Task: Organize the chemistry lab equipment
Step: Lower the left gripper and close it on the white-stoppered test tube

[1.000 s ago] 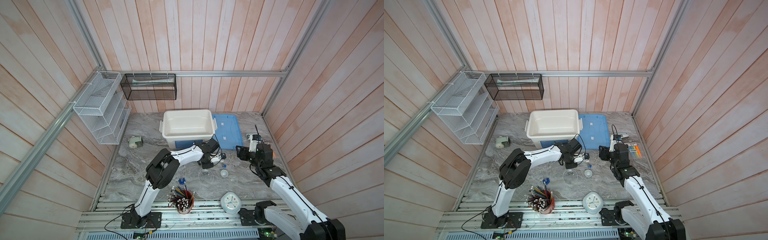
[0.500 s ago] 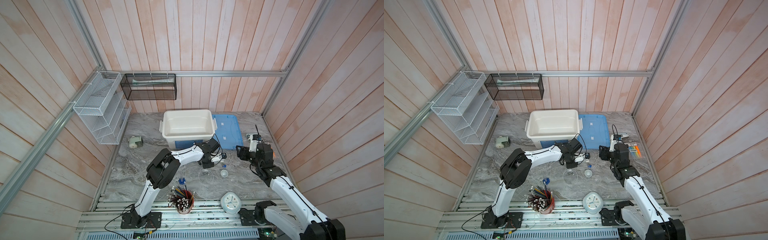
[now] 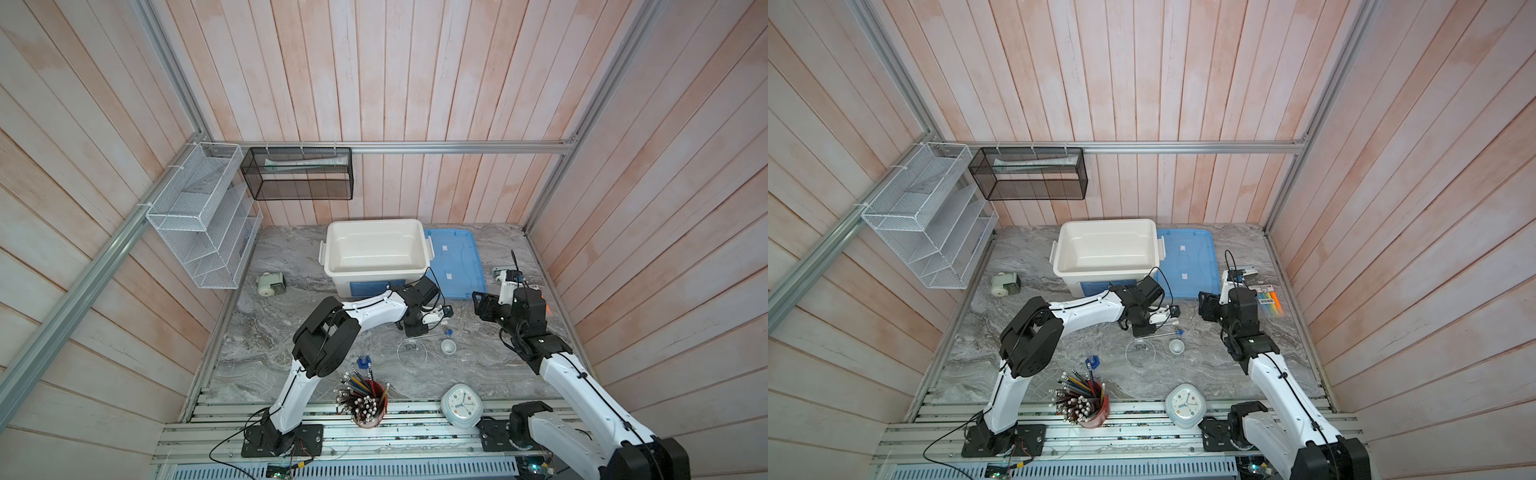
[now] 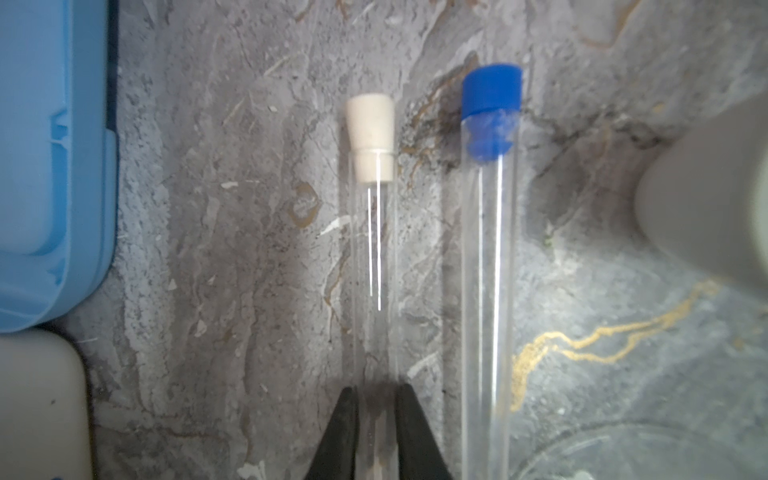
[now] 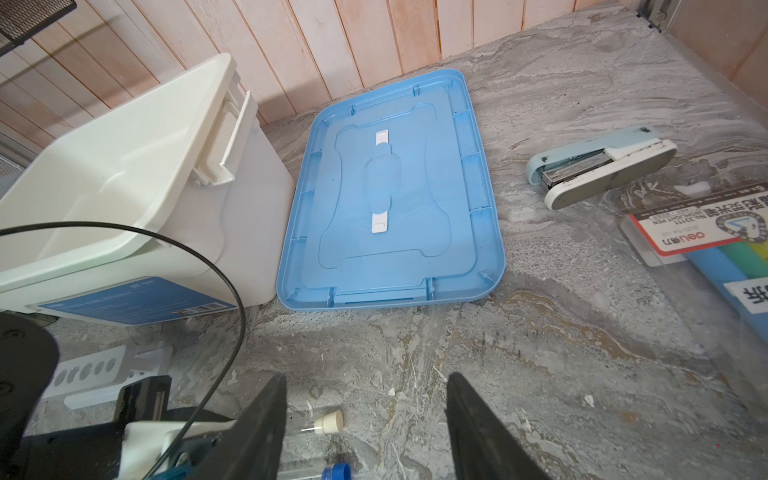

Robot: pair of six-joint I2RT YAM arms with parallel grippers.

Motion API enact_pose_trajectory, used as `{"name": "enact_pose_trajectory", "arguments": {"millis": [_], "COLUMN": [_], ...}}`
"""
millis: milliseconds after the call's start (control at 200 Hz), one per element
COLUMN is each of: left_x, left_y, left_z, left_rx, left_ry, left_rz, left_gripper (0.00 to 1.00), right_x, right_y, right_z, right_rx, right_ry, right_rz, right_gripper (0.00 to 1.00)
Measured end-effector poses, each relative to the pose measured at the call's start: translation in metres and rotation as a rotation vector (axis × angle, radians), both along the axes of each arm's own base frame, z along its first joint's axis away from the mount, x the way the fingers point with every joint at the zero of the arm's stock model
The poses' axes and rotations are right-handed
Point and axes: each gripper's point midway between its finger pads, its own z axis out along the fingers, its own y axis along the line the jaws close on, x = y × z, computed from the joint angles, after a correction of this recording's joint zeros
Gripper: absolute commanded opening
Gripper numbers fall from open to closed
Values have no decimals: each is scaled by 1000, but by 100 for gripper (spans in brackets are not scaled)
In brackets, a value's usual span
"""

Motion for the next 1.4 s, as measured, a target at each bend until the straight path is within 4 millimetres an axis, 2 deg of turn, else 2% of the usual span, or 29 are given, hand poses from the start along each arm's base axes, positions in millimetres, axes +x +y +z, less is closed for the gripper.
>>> {"name": "enact_pose_trajectory", "arguments": {"millis": [95,170,350,430,510,635,825,885,990,1095,1195,1400], "left_x": [4,6,11,11,6,-6,-14,-15,-17,-18,-19,-22], "left_y": [1,4,10,10,9,14,27,28,26,23,23,23], "left_z": [6,18,76,102,116,119,120,126,140,150,150,147], "left_rx": [-40,-93,-287,-359,-408,-438,-473,-494,-535,-565,-570,-568], "left_ry": [11,26,36,23,16,39,63,58,42,34,38,52], "left_rz": [20,45,87,88,79,76,99,98,86,70,65,61], "left_gripper": [17,17,17,17,17,17,17,17,17,17,17,17], "right_x": [0,-1,-4,-4,-5,-7,-2,1,2,-2,-8,-6], "right_y": [-4,-11,-28,-27,-22,-13,-4,-1,10,33,51,64], "right_z": [4,9,26,26,23,26,66,70,58,47,42,32], "right_rx": [2,6,28,39,54,77,100,108,110,100,89,63], "right_ry": [-10,-26,-75,-74,-55,-43,-112,-113,-67,-28,-11,21], "right_rz": [-11,-30,-70,-60,-34,9,65,81,112,171,217,232], "right_gripper": [62,62,63,63,63,64,63,62,61,61,61,61]}}
